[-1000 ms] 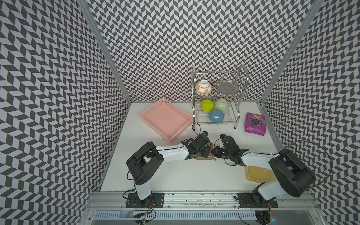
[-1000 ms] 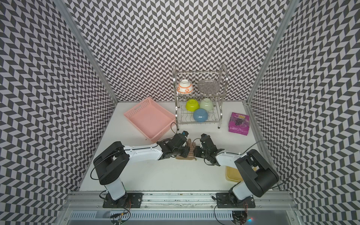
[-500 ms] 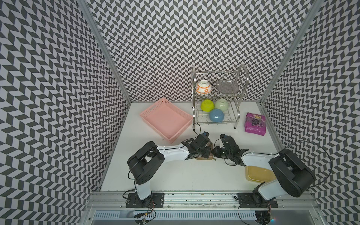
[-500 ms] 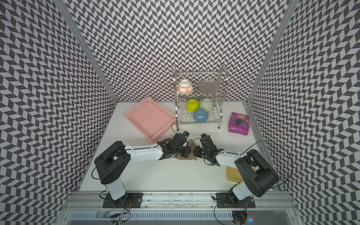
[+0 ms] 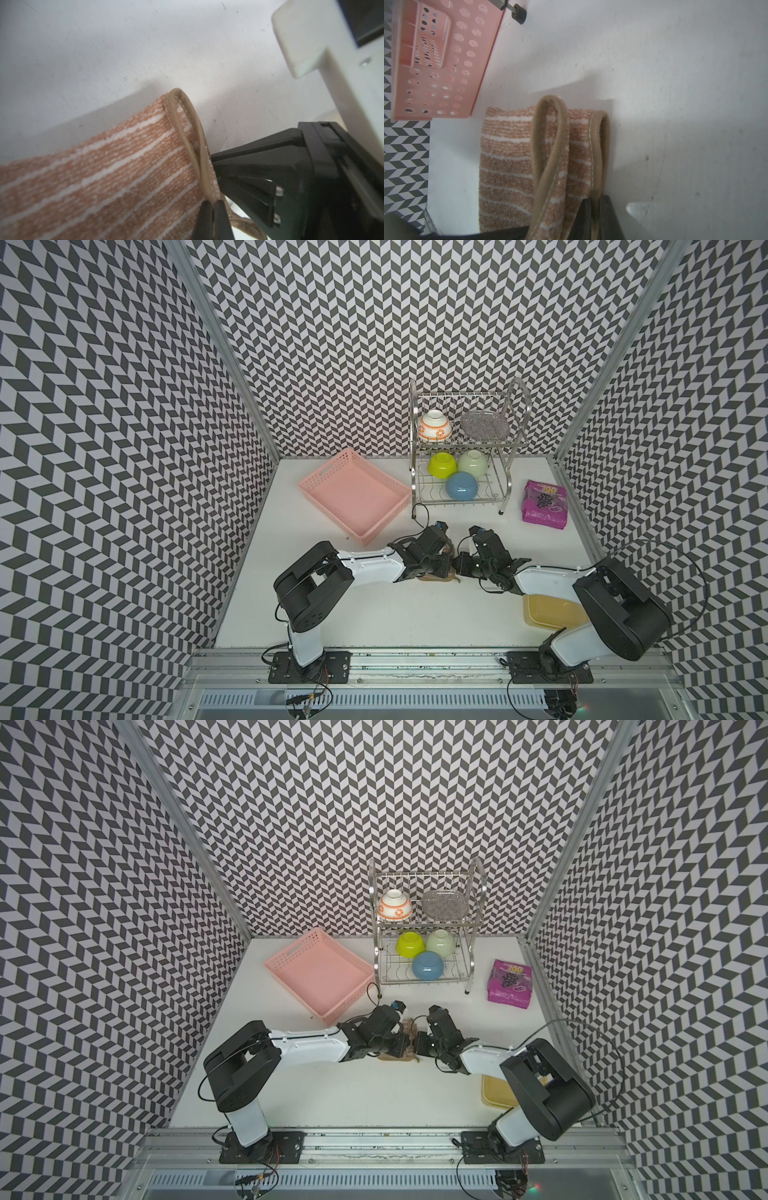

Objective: Fold the square dishcloth
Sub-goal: Fold the cleaning item at the center of the board.

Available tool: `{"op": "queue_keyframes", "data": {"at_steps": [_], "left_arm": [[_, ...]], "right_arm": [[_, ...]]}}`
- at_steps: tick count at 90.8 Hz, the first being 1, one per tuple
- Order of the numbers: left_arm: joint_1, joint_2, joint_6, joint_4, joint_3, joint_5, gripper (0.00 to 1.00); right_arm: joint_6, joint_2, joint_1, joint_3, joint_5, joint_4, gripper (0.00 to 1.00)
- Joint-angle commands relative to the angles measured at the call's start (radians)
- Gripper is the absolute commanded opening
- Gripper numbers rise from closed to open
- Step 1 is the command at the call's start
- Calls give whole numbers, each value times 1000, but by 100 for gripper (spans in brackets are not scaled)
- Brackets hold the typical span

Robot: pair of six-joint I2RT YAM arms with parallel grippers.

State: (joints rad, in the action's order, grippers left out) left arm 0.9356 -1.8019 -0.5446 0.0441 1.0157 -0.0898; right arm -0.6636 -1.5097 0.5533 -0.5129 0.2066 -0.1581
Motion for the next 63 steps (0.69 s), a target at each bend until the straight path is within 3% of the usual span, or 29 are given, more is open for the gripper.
{"op": "queue_keyframes", "data": {"at_steps": [1, 21, 34, 44, 54, 63], "left_arm": [[6, -25, -6, -33, 3, -12, 0], [6, -53, -11, -40, 5, -7, 1], [6, -63, -16, -52, 5, -7, 16], [6, -39, -29, -61, 1, -14, 21], [7, 30, -40, -86, -15, -34, 34], [6, 102, -50, -100, -35, -48, 37]], "right_arm": [[-4, -10, 2, 14, -6, -9, 12], [-5, -13, 3, 14, -6, -10, 12], [-1, -14, 2, 11, -8, -7, 12], [5, -8, 2, 5, -19, 4, 13], [10, 3, 2, -1, -33, 15, 14], [21, 14, 2, -18, -51, 37, 17]]}}
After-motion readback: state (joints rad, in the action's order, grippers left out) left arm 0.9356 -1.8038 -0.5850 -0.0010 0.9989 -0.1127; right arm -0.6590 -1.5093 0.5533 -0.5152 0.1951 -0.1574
